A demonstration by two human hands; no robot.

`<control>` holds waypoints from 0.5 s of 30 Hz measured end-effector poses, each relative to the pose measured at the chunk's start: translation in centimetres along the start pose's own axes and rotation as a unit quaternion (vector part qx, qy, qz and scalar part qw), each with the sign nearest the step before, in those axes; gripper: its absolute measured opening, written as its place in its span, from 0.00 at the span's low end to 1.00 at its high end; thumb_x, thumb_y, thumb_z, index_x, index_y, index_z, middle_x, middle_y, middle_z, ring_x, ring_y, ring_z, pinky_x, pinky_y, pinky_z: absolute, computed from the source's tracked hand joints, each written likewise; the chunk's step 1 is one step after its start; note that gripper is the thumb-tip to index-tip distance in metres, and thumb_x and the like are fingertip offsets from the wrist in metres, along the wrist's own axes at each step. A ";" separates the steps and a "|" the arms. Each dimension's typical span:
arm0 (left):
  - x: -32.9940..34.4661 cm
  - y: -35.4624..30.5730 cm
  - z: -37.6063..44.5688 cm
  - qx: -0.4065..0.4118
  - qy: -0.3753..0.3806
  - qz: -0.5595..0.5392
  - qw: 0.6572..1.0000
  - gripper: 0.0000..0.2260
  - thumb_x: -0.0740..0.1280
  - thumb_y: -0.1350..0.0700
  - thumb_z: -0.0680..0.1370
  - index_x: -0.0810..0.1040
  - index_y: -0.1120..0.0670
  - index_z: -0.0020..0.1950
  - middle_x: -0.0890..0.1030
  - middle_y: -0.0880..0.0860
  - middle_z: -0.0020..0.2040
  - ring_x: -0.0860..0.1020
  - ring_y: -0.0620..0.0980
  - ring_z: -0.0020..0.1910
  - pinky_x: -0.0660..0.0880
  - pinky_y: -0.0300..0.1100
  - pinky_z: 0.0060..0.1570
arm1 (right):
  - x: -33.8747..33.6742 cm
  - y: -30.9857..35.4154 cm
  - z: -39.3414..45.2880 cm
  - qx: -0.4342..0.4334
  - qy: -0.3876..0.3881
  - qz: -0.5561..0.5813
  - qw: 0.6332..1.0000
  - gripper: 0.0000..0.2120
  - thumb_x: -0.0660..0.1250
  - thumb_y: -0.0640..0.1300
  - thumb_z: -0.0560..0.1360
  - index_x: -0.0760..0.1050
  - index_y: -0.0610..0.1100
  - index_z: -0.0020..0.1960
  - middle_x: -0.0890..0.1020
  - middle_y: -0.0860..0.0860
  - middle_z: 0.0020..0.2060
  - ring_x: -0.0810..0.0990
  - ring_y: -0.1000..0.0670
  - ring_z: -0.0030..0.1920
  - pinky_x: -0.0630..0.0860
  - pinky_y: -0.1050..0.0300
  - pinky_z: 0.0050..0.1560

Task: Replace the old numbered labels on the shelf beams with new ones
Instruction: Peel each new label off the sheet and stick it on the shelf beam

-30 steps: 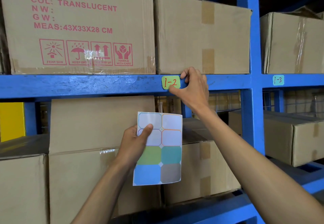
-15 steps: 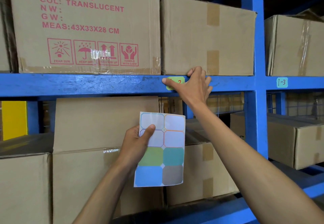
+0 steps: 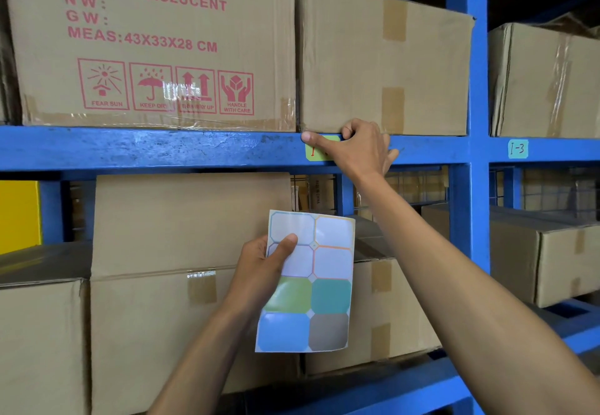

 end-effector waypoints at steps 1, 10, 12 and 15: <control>0.1 0.1 -0.1 -0.002 0.001 -0.002 1.000 0.08 0.67 0.52 0.79 0.84 0.54 0.47 0.88 0.50 0.39 0.86 0.48 0.36 0.78 0.38 0.30 | 0.0 0.1 0.1 0.000 0.002 0.003 1.000 0.33 0.69 0.78 0.52 0.63 0.50 0.29 0.81 0.50 0.46 0.73 0.42 0.59 0.59 0.38 0.63; 0.5 -0.1 -0.7 -0.018 -0.004 -0.017 1.000 0.09 0.67 0.50 0.79 0.83 0.53 0.48 0.88 0.50 0.39 0.86 0.50 0.35 0.79 0.39 0.28 | -0.3 -1.2 -0.8 -0.034 0.038 0.030 0.998 0.27 0.72 0.72 0.61 0.68 0.49 0.34 0.72 0.53 0.48 0.69 0.47 0.58 0.55 0.50 0.56; 0.5 -0.3 -0.5 -0.014 -0.012 -0.020 1.000 0.11 0.66 0.49 0.80 0.84 0.54 0.48 0.88 0.51 0.38 0.86 0.50 0.35 0.79 0.40 0.29 | -0.7 -2.0 -1.6 -0.046 0.067 0.068 0.994 0.22 0.73 0.67 0.65 0.71 0.50 0.37 0.72 0.54 0.47 0.69 0.49 0.56 0.58 0.51 0.55; 0.7 -0.9 -0.2 0.001 -0.027 -0.018 0.999 0.11 0.66 0.49 0.80 0.84 0.54 0.48 0.88 0.51 0.38 0.86 0.49 0.34 0.79 0.40 0.29 | -2.0 -3.1 -3.0 -0.073 0.064 0.110 0.989 0.16 0.74 0.59 0.69 0.72 0.49 0.39 0.74 0.53 0.44 0.72 0.48 0.53 0.64 0.49 0.56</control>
Point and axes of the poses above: each hand's wrist, its own z-axis towards the middle knuckle, its own x-axis out of the palm, y = z × x, the point moved 2 cm from there along z, towards the middle knuckle
